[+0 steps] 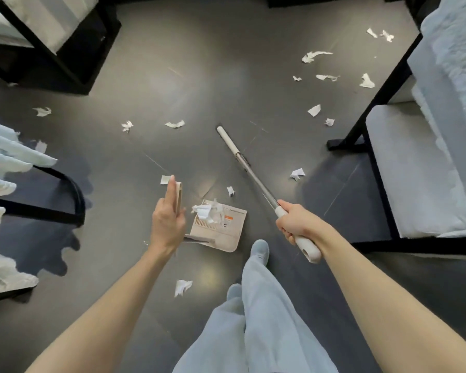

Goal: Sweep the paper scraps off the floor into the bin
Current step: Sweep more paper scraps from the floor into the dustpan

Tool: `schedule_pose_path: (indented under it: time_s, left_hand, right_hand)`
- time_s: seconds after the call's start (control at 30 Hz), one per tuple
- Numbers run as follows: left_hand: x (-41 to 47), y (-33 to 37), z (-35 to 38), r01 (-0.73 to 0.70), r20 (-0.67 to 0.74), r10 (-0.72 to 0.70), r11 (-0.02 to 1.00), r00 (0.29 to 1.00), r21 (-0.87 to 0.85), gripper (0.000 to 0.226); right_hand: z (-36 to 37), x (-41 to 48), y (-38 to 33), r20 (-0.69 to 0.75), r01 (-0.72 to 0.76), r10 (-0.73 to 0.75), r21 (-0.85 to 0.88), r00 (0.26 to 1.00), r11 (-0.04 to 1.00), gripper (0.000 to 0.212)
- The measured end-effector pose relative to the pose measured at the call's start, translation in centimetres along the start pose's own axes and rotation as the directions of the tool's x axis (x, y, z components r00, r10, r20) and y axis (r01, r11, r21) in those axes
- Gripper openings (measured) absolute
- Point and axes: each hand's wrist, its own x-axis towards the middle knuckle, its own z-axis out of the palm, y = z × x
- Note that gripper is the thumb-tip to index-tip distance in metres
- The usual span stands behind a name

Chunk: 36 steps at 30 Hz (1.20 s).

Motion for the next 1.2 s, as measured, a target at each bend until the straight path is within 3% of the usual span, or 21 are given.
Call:
schedule_pose_path:
  time_s: [0.1, 0.17, 0.3, 0.47, 0.67, 0.83, 1.03, 1.13, 1.2]
  left_hand:
    - [2.8, -0.6, -0.2, -0.011, -0.041, 0.012, 1.000, 0.999, 0.020, 0.077]
    - [4.1, -0.6, 0.0, 0.015, -0.065, -0.013, 1.000, 0.998, 0.017, 0.077]
    - [5.8, 0.3, 1.2, 0.033, -0.069, -0.036, 0.999, 0.997, -0.039, 0.078]
    - [8.8, 2.2, 1.6, 0.001, -0.022, -0.001, 1.000, 1.000, 0.001, 0.076]
    - [11.8, 6.1, 3.8, -0.074, 0.116, 0.098, 0.977, 0.988, -0.200, 0.081]
    - [16.0, 9.6, 5.9, -0.248, 0.236, 0.285, 0.953, 0.929, -0.174, 0.089]
    - [20.1, 13.1, 9.2, -0.460, 0.374, 0.458, 0.883, 0.807, -0.091, 0.076]
    - [21.5, 14.2, 11.3, -0.546, 0.434, 0.517, 0.835, 0.738, -0.066, 0.072]
    - [22.4, 14.7, 12.3, -0.534, 0.446, 0.505, 0.842, 0.739, -0.067, 0.068]
  right_hand:
    - [-0.1, 2.5, -1.8, 0.016, -0.022, 0.025, -0.179, 1.000, 0.984, 0.076]
    - [-0.1, 3.3, -2.6, 0.076, -0.038, 0.055, -0.209, 0.996, 0.977, 0.074]
    - [-1.6, 2.5, -3.7, 0.254, -0.199, 0.180, 0.052, 0.950, 0.979, 0.070]
    - [-7.0, 0.7, -4.0, 0.310, -0.244, 0.190, 0.146, 0.932, 0.959, 0.069]
    - [-9.7, -1.6, -3.3, 0.167, -0.149, 0.108, 0.253, 0.980, 0.956, 0.071]
    - [-11.3, -1.4, -1.6, -0.037, -0.090, 0.111, 0.361, 0.993, 0.928, 0.074]
    - [-13.6, -0.1, 1.5, -0.190, -0.121, 0.241, 0.487, 0.952, 0.865, 0.076]
    - [-14.1, 0.9, 2.2, -0.185, -0.191, 0.321, 0.503, 0.929, 0.843, 0.079]
    - [-13.7, 2.0, 2.2, -0.138, -0.225, 0.360, 0.567, 0.922, 0.793, 0.078]
